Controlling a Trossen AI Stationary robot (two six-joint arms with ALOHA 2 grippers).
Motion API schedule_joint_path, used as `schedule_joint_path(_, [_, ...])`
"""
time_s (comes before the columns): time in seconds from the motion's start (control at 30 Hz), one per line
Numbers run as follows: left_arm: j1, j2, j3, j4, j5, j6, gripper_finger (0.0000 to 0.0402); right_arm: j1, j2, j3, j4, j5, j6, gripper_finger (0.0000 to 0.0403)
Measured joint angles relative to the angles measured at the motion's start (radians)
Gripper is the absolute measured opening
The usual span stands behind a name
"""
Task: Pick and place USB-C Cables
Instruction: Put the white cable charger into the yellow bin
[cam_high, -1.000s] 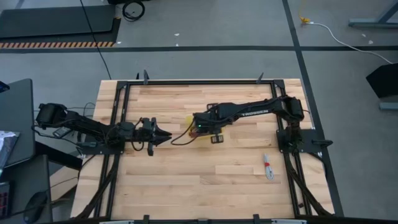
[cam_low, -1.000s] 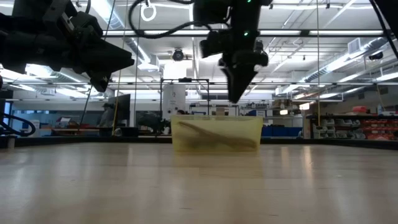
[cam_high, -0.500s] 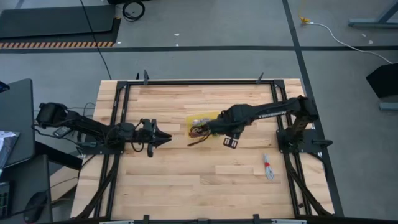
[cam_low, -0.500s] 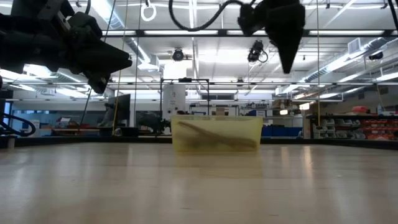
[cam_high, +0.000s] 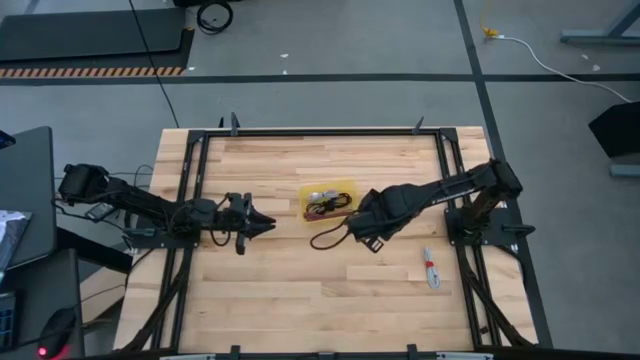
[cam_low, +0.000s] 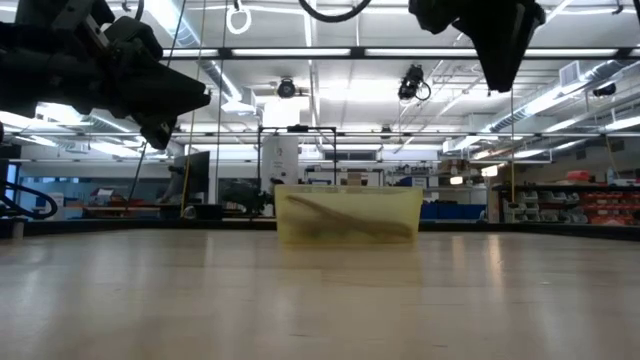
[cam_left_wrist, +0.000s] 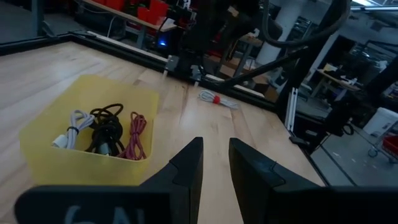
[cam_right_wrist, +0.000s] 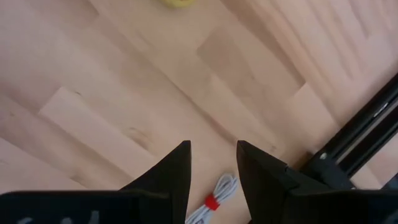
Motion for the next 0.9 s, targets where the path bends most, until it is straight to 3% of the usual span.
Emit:
schedule_joint_path(0.43, [0.0, 0.0, 0.0, -0.067, -0.018, -0.036, 0.0085, 0.094, -0.017, -0.178, 0.002, -0.02, 0.179, 0.0138])
schedule_joint_path(0.9, [-0.034, 0.0, 0.0, -0.093, -0.019, -0.071, 0.0085, 0.315, -0.113, -0.352, 0.015, -0.1, 0.481, 0.0196])
